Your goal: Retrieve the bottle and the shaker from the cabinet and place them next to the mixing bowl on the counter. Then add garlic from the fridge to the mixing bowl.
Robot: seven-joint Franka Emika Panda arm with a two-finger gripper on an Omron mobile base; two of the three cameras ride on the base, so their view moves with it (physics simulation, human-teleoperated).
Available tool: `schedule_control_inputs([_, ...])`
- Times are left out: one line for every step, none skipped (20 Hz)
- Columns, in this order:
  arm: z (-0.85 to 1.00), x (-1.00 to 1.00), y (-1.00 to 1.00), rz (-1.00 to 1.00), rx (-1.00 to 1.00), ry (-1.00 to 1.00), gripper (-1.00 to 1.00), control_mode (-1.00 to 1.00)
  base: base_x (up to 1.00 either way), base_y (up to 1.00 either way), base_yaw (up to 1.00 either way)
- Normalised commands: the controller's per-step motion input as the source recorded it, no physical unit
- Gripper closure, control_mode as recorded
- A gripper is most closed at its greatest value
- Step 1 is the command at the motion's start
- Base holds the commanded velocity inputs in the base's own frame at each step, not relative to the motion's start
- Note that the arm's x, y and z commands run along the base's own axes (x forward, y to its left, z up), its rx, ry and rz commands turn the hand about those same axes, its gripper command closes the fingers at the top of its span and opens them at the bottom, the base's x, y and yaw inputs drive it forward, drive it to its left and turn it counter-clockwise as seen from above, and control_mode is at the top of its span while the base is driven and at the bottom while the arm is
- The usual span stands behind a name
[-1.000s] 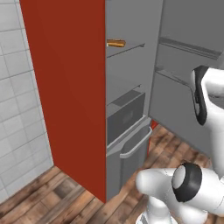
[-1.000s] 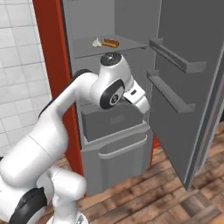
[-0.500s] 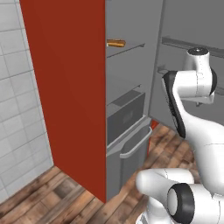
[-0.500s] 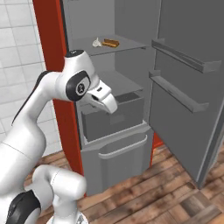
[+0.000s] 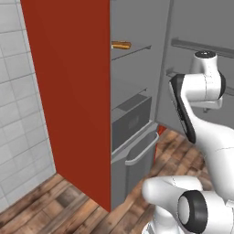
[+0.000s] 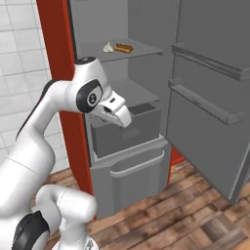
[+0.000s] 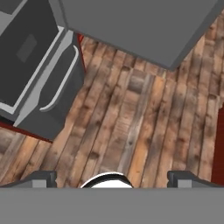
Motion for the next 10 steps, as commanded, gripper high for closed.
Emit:
schedule_control_inputs([0.0, 0.19, 0.0, 0.12, 0.0, 0.0, -1.0, -1.0, 0.0, 0.0, 0.0])
schedule_control_inputs([0.0, 0.0, 0.0, 0.0, 0.0, 0.0, -1.0, 1.0, 0.3, -0.15, 0.19])
schedule_control_inputs([0.0, 0.0, 0.0, 0.0, 0.0, 0.0, -1.0, 1.0, 0.33, -0.2, 0.22])
schedule_control_inputs([0.0, 0.0, 0.0, 0.0, 0.0, 0.0, -1.0, 1.0, 0.46, -0.42, 0.32])
schedule_control_inputs([0.0, 0.0, 0.0, 0.0, 0.0, 0.0, -1.0, 1.0, 0.46, -0.39, 0.32])
schedule_control_inputs([0.0, 0.0, 0.0, 0.0, 0.0, 0.0, -1.0, 1.0, 0.53, -0.42, 0.31])
schedule_control_inputs([0.0, 0.0, 0.0, 0.0, 0.0, 0.0, -1.0, 1.0, 0.55, -0.34, 0.31])
schedule_control_inputs([0.0, 0.0, 0.0, 0.0, 0.0, 0.0, -1.0, 1.0, 0.62, -0.25, 0.31])
schedule_control_inputs([0.0, 0.0, 0.0, 0.0, 0.0, 0.0, -1.0, 1.0, 0.66, -0.19, 0.35])
schedule_control_inputs([0.0, 0.0, 0.0, 0.0, 0.0, 0.0, -1.0, 1.0, 0.74, -0.24, 0.4])
